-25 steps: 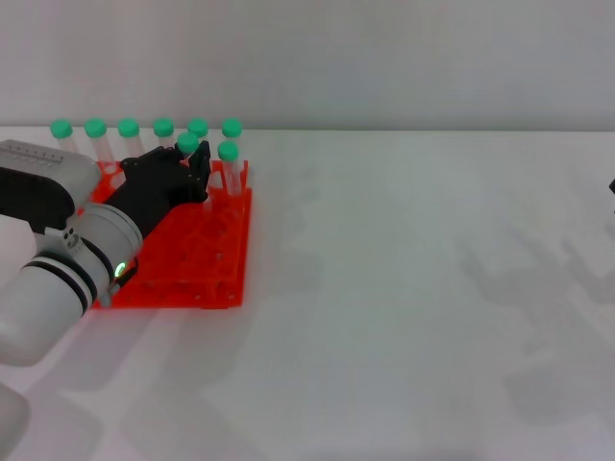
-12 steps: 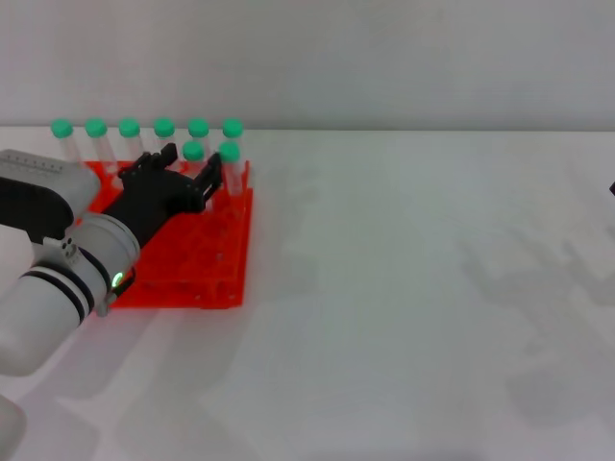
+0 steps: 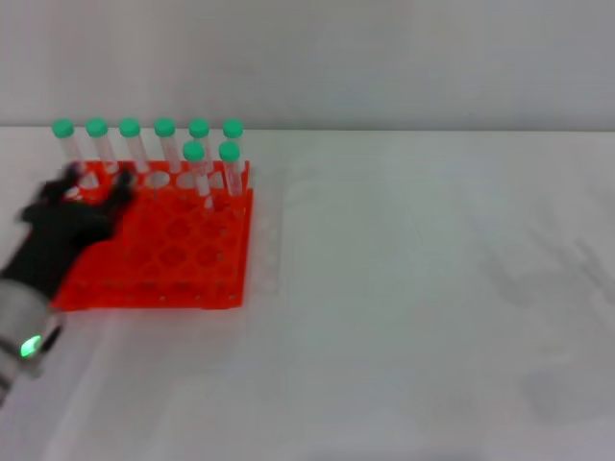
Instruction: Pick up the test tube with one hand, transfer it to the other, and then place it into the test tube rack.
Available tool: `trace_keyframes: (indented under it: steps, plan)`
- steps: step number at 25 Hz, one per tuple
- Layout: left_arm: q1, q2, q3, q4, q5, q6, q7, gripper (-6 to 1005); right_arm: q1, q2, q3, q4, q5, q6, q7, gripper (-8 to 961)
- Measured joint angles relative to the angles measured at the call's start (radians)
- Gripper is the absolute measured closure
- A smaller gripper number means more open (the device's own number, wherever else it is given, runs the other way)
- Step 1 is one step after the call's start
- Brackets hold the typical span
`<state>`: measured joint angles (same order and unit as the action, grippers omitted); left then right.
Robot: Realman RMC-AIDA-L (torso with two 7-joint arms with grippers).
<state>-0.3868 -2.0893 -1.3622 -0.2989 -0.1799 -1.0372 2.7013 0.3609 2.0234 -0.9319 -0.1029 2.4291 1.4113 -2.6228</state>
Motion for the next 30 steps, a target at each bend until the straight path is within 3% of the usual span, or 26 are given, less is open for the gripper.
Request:
trace_keyframes:
  steps: [5, 10, 13, 30]
  plan:
    - [0.106, 0.0, 0.0, 0.062, -0.225, -0.203, 0.0, 225, -0.007, 0.0, 0.065, 0.011, 0.001, -0.002, 0.0, 247]
    - [0.108, -0.001, 0.0, 0.176, -0.373, -0.265, 0.0, 155, -0.01, -0.001, 0.102, 0.025, 0.001, -0.001, 0.0, 249]
    - [0.107, -0.001, 0.0, 0.196, -0.396, -0.265, -0.004, 114, -0.01, -0.001, 0.12, 0.038, 0.001, -0.002, 0.0, 250]
    - [0.065, -0.002, 0.014, 0.19, -0.369, -0.24, -0.008, 113, -0.032, -0.002, 0.142, 0.09, 0.001, 0.002, -0.053, 256]
